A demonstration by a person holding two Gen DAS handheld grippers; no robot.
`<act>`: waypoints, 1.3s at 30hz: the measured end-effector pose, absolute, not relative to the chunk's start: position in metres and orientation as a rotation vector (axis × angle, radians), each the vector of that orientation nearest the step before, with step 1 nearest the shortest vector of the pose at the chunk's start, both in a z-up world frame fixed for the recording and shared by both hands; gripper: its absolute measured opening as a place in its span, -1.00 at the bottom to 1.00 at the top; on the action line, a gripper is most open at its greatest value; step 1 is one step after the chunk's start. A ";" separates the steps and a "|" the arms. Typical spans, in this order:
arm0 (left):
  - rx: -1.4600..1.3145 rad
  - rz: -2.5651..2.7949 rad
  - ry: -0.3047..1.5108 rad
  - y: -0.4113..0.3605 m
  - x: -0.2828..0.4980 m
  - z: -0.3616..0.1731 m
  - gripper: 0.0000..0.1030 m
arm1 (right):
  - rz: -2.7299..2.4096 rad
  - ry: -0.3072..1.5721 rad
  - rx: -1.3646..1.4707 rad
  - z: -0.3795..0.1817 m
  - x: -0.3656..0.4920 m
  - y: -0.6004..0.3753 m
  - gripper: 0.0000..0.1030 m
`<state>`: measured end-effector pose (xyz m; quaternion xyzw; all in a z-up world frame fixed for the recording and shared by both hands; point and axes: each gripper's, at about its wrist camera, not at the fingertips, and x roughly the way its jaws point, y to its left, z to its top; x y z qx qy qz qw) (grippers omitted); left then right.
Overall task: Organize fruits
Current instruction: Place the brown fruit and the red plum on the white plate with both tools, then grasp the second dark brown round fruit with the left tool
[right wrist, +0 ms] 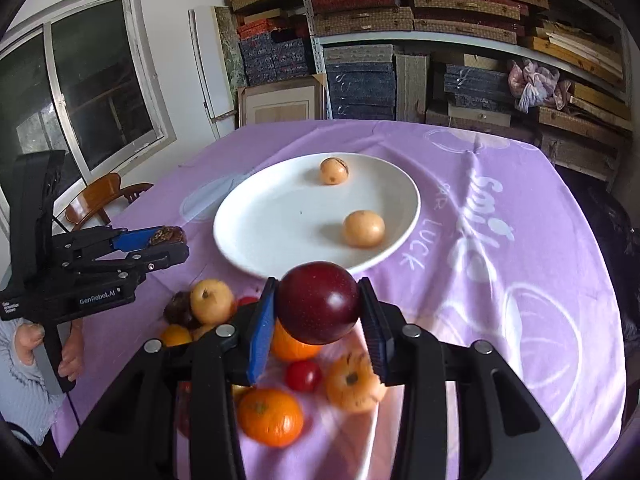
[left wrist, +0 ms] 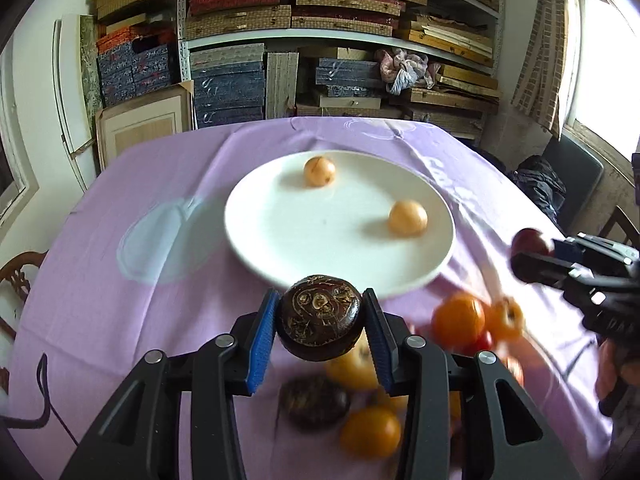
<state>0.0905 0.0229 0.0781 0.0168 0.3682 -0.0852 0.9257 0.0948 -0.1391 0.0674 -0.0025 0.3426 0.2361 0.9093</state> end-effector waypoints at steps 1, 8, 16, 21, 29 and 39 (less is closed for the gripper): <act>0.032 -0.171 0.764 0.020 0.101 0.077 -0.17 | 0.490 0.727 -0.008 0.064 0.109 -0.131 -0.24; 0.022 -0.135 0.847 0.018 0.150 0.048 -0.17 | 0.499 0.766 -0.024 0.042 0.157 -0.107 0.06; -0.005 -0.125 0.794 0.042 0.126 0.063 0.23 | 0.506 0.649 0.022 0.074 0.098 -0.145 0.69; 0.028 -0.096 0.763 0.062 0.073 0.066 0.51 | 0.477 0.545 0.003 0.073 0.028 -0.173 0.92; 0.030 -0.069 0.769 0.069 0.044 0.040 0.51 | 0.443 0.462 0.124 0.058 -0.007 -0.214 0.92; 0.075 -0.117 0.816 0.054 0.059 0.025 0.59 | 0.431 0.524 0.169 0.049 0.003 -0.222 0.92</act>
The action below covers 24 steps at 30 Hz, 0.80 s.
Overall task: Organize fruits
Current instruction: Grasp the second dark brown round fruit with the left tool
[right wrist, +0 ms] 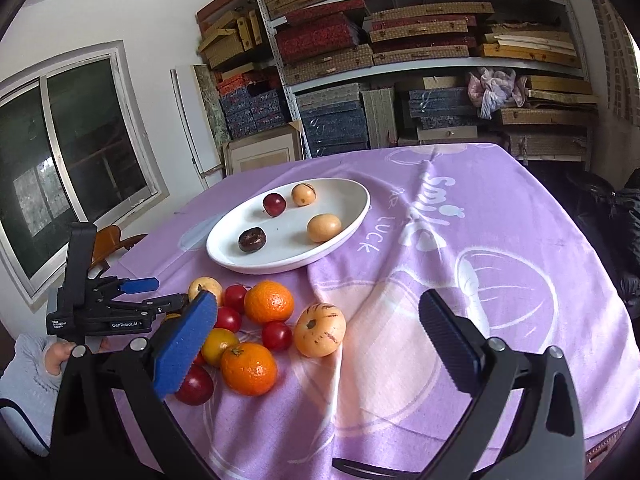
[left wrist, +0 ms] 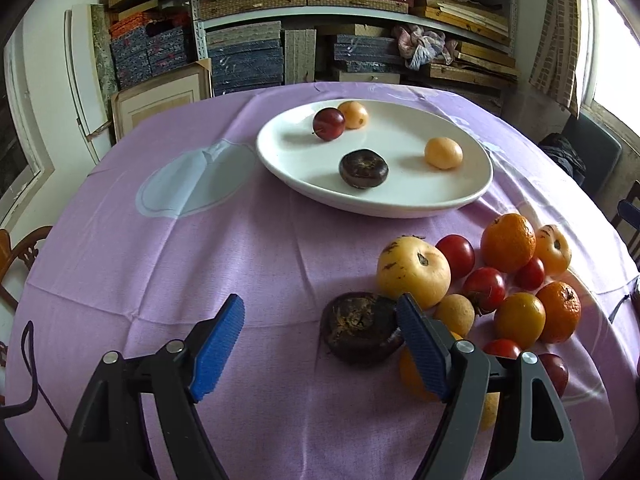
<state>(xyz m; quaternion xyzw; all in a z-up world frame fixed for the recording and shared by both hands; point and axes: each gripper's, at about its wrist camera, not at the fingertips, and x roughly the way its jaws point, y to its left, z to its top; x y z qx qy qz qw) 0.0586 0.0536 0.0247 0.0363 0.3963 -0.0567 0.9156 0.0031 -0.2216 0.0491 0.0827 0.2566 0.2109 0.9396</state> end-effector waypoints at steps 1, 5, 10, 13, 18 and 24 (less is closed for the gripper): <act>0.074 -0.121 0.820 0.053 0.060 0.024 0.59 | 0.432 0.526 0.170 0.049 0.003 -0.222 0.92; 0.056 -0.160 0.861 0.053 0.069 0.019 0.69 | 0.429 0.549 0.175 0.046 0.008 -0.221 0.92; 0.067 -0.140 0.875 0.056 0.074 0.015 0.80 | 0.430 0.576 0.199 0.041 0.013 -0.223 0.92; 0.081 -0.093 0.879 0.069 0.071 0.012 0.82 | 0.422 0.579 0.213 0.041 0.014 -0.226 0.92; 0.093 -0.006 0.873 0.087 0.069 0.012 0.82 | 0.426 0.581 0.225 0.041 0.014 -0.228 0.92; 0.107 -0.066 0.820 0.077 0.066 0.021 0.75 | 0.434 0.579 0.217 0.042 0.013 -0.225 0.92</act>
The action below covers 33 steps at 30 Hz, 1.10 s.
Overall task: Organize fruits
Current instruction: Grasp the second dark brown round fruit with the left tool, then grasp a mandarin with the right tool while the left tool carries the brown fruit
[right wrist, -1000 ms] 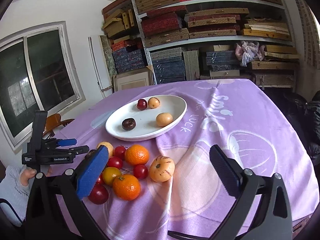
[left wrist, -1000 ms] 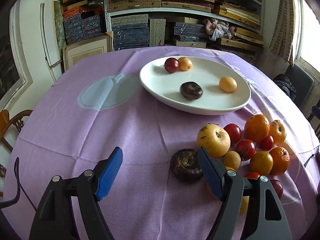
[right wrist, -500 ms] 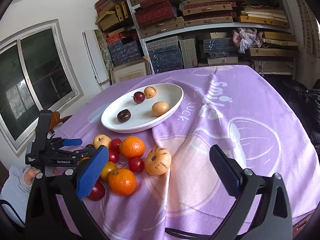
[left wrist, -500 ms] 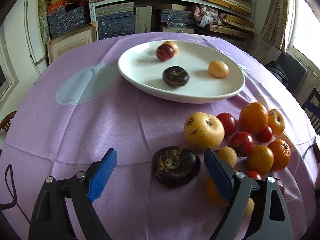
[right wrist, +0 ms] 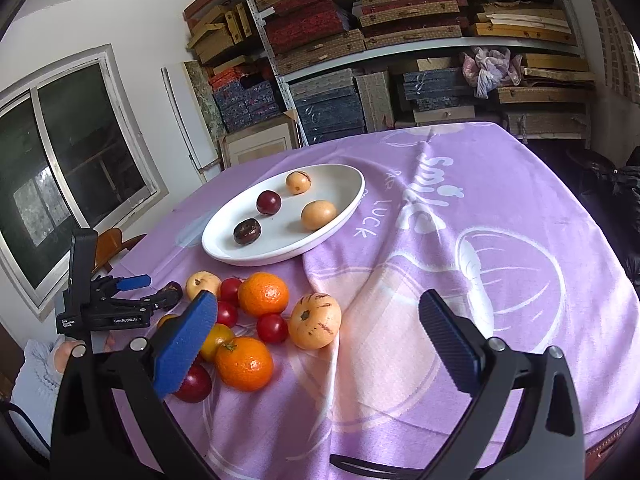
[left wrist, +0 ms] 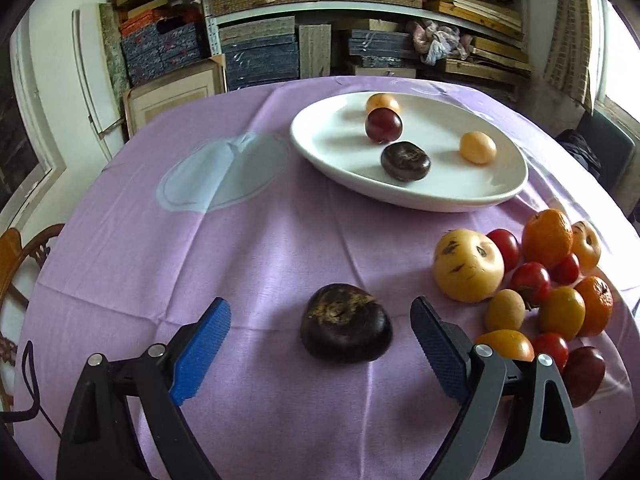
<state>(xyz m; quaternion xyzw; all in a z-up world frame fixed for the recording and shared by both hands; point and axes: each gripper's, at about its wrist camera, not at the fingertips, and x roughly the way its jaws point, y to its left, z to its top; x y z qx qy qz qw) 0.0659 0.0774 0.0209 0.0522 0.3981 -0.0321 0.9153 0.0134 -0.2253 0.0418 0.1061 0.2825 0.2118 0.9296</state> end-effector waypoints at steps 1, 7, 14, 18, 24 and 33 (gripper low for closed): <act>0.112 -0.069 0.814 0.075 0.065 0.021 0.72 | 0.432 0.579 0.217 0.042 0.013 -0.225 0.92; 0.076 -0.103 0.853 0.076 0.071 0.015 0.16 | 0.435 0.581 0.219 0.043 0.013 -0.223 0.92; 0.067 -0.107 0.892 0.076 0.077 0.009 0.16 | 0.456 0.590 0.204 0.043 0.012 -0.218 0.92; 0.065 -0.113 0.891 0.077 0.076 0.010 0.09 | 0.476 0.597 0.174 0.042 0.011 -0.211 0.92; 0.036 -0.082 0.862 0.085 0.071 0.014 -0.09 | 0.538 0.605 0.091 0.041 0.002 -0.190 0.92; 0.015 -0.058 0.864 0.093 0.070 0.015 -0.09 | 0.593 0.653 -0.103 0.024 -0.009 -0.145 0.86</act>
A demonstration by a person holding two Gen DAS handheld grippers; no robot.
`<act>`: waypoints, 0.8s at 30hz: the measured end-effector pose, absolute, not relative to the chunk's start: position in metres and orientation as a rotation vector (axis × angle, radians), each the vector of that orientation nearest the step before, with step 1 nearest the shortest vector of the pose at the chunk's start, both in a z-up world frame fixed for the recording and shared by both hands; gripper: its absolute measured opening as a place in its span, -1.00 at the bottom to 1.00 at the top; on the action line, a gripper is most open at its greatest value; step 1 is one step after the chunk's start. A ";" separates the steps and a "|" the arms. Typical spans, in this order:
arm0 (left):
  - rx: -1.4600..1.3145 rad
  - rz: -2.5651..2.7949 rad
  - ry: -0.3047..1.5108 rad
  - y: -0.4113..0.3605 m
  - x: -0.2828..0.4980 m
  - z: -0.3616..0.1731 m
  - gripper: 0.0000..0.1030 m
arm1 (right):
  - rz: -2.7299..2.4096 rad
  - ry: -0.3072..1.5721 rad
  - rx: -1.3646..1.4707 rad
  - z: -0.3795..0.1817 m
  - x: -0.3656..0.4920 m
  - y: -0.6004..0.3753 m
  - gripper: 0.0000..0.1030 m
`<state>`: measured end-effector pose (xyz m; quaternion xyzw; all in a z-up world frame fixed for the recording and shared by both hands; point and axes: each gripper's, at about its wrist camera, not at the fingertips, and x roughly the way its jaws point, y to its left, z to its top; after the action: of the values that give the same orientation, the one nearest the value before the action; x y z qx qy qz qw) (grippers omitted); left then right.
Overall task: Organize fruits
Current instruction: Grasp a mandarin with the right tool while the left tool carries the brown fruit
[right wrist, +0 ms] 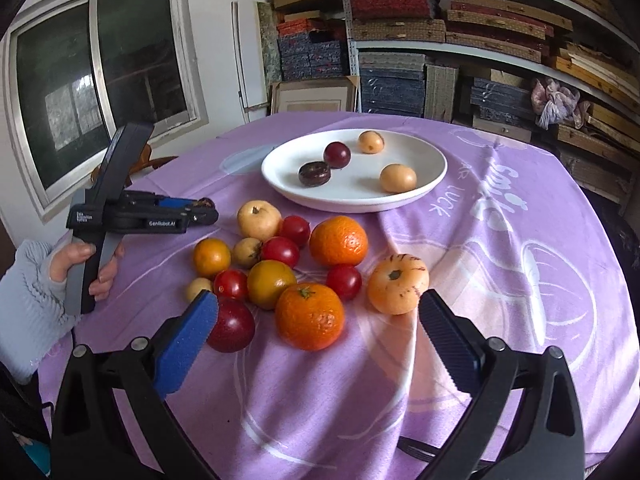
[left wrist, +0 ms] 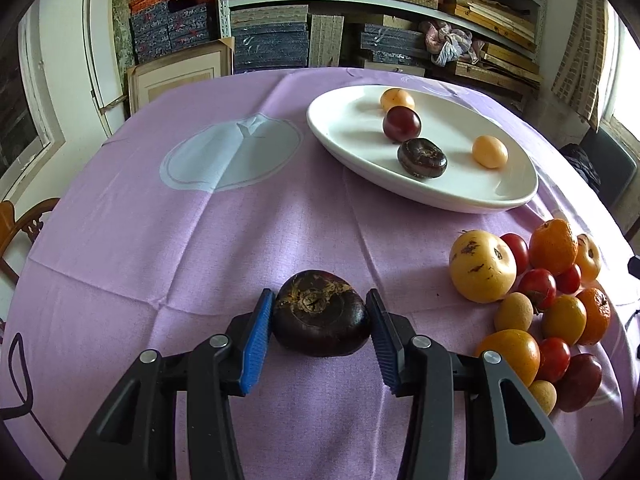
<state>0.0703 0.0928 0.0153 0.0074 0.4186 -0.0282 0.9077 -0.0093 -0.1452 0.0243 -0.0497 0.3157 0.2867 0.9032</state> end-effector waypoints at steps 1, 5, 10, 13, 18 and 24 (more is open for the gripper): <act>0.014 -0.060 0.867 0.093 0.071 0.015 -0.09 | 0.593 0.668 -0.115 0.021 -0.008 -0.142 0.68; 0.006 -0.068 0.878 0.094 0.072 0.014 -0.09 | 0.596 0.753 -0.121 0.008 0.003 -0.134 0.12; 0.013 -0.077 0.881 0.091 0.073 0.013 -0.09 | 0.587 0.800 -0.099 0.003 0.016 -0.132 0.05; 0.014 -0.079 0.883 0.090 0.074 0.013 -0.09 | 0.606 0.847 -0.094 -0.004 0.023 -0.129 -0.09; 0.012 -0.088 0.881 0.089 0.074 0.013 -0.09 | 0.615 0.827 -0.069 -0.001 0.022 -0.133 -0.13; -0.032 -0.098 0.809 0.091 0.072 0.036 -0.09 | 0.582 0.730 0.011 0.032 0.023 -0.156 -0.13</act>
<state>0.0719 0.0915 0.0356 -0.0157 0.3934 -0.0477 0.9180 0.0230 -0.1558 0.0316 0.0051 0.3519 0.2804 0.8930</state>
